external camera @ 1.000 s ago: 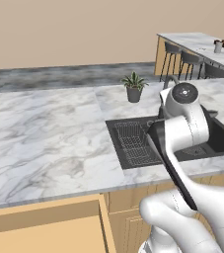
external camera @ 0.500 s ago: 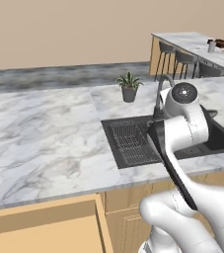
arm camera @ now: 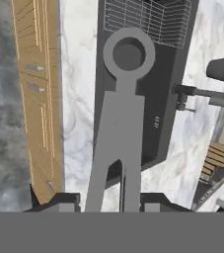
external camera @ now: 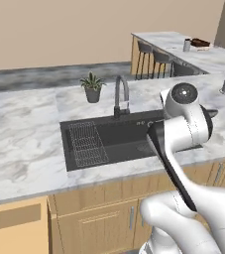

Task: Take the tongs from the drawer on the left and place them on the dining counter next to the tray containing the kebab skewer.

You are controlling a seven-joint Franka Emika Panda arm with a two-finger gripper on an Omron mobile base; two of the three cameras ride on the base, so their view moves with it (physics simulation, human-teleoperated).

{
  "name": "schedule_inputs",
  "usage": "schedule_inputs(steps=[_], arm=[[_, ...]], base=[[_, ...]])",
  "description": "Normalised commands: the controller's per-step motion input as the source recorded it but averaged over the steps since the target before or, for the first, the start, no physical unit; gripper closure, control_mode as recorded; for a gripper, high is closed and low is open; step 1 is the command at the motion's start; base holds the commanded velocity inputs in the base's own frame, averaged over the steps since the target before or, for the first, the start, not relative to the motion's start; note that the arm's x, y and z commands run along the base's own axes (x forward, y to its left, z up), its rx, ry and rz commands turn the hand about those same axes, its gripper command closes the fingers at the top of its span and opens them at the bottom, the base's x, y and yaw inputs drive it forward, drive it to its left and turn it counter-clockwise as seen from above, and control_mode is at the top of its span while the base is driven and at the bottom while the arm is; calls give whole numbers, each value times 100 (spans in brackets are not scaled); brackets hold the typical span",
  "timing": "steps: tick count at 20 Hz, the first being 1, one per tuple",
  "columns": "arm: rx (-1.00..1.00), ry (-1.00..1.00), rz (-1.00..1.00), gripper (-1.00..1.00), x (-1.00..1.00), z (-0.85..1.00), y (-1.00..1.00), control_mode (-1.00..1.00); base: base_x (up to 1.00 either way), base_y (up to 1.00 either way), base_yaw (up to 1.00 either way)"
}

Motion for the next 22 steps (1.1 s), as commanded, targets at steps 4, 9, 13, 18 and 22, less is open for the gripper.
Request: schedule_inputs(steps=[4,9,13,18,22], arm=[[0,0,0,100,0,0,0,100],[0,0,0,100,0,0,0,100],[0,0,0,100,0,0,0,100],[0,0,0,100,0,0,0,100],[0,0,0,100,0,0,0,100]], base=[[0,-100,-4],[-7,-100,-8],[-22,-100,-10],[-11,-100,-11],[-11,-100,-11]])
